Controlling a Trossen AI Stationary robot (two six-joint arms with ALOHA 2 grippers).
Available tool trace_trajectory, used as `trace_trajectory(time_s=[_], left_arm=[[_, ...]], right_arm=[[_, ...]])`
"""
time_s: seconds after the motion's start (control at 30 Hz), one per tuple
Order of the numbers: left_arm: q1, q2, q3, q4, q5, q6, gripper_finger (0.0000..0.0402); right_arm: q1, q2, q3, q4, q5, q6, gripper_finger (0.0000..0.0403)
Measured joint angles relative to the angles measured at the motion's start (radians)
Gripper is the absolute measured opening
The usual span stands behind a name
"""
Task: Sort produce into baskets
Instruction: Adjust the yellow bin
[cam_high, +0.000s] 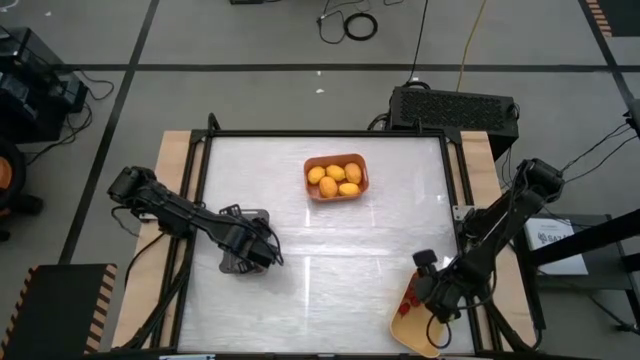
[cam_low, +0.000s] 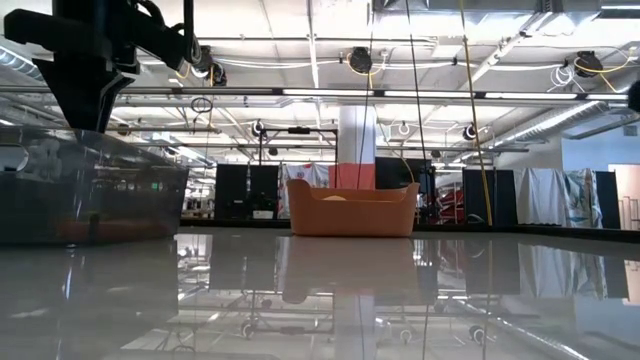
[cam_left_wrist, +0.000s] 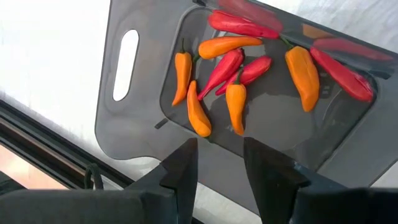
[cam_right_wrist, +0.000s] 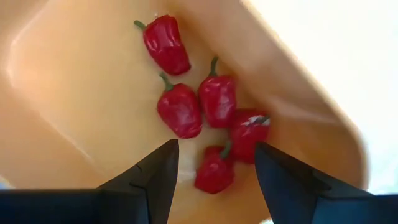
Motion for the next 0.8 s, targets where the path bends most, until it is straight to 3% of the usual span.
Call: trace_trajectory(time_s=[0.37, 0.6, 0.8], left_arm=[[0.000, 0.000, 0.000, 0.000, -0.008, 0.000, 0.0137], [0.000, 0.000, 0.000, 0.000, -0.033, 0.001, 0.0137], [0.000, 0.000, 0.000, 0.001, -0.050, 0.001, 0.0137]], right_arm=[[-0.060, 0.000, 0.000, 0.037, 0.103, -0.400, 0.0201], [-0.065, 0.000, 0.000, 0.195, 0.102, -0.746, 0.0201], [-0.061, 0.000, 0.000, 0.225, 0.096, -0.948, 0.0201]])
